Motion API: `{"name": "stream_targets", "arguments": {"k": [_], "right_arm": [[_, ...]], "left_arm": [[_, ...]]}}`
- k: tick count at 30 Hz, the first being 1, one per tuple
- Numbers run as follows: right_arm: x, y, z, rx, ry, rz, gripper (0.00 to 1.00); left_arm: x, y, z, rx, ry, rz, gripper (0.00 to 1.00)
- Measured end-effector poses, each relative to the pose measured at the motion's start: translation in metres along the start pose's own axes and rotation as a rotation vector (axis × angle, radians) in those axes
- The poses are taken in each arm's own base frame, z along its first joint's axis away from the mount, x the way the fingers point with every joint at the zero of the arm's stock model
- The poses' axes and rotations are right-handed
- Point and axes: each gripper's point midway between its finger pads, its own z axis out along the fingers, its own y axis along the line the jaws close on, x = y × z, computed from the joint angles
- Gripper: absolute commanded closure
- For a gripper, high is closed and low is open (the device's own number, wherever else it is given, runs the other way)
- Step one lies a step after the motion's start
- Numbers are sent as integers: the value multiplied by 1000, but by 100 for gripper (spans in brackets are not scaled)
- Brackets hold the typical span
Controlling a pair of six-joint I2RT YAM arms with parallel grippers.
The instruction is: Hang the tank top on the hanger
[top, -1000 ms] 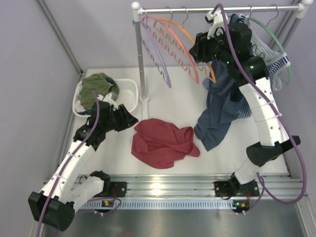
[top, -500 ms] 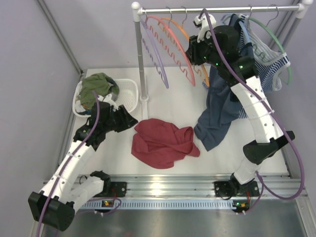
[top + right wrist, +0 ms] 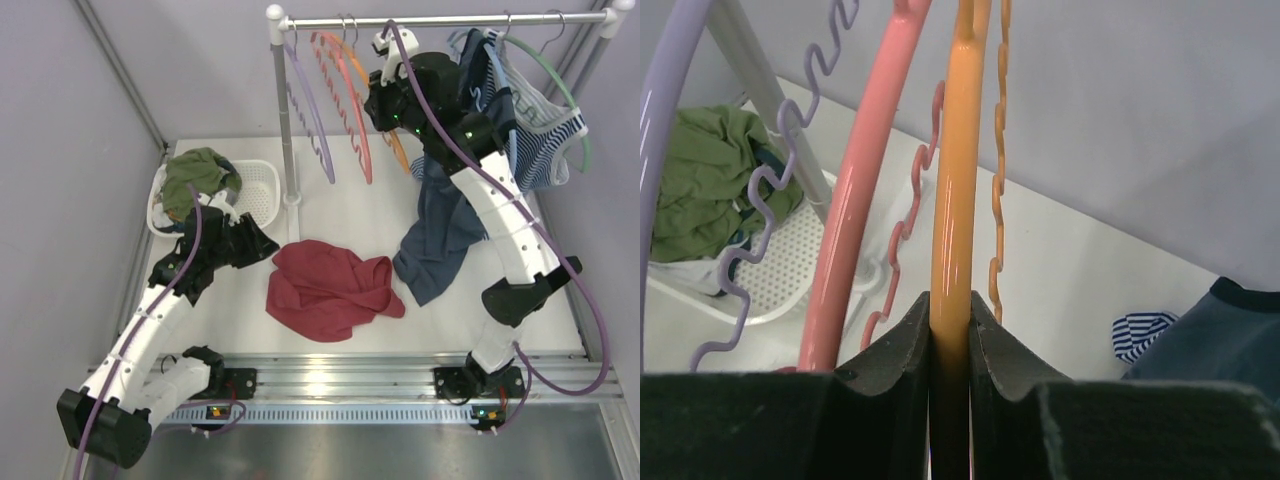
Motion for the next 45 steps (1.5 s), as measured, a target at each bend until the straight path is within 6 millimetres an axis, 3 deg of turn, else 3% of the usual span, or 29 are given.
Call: {"name": "stream_targets", "arguments": {"k": [11, 26, 36, 45], "right_arm": [[4, -23, -6, 134, -7, 8, 100], [-30, -37, -46, 191, -146, 36, 100], [-14, -38, -62, 198, -143, 57, 100], [-10, -38, -106, 180, -184, 108, 100]], "left_arm": [[2, 1, 0, -5, 7, 5, 51], [1, 1, -2, -2, 2, 13, 50], [1, 0, -3, 4, 2, 18, 46], [4, -3, -4, 22, 15, 24, 45]]}}
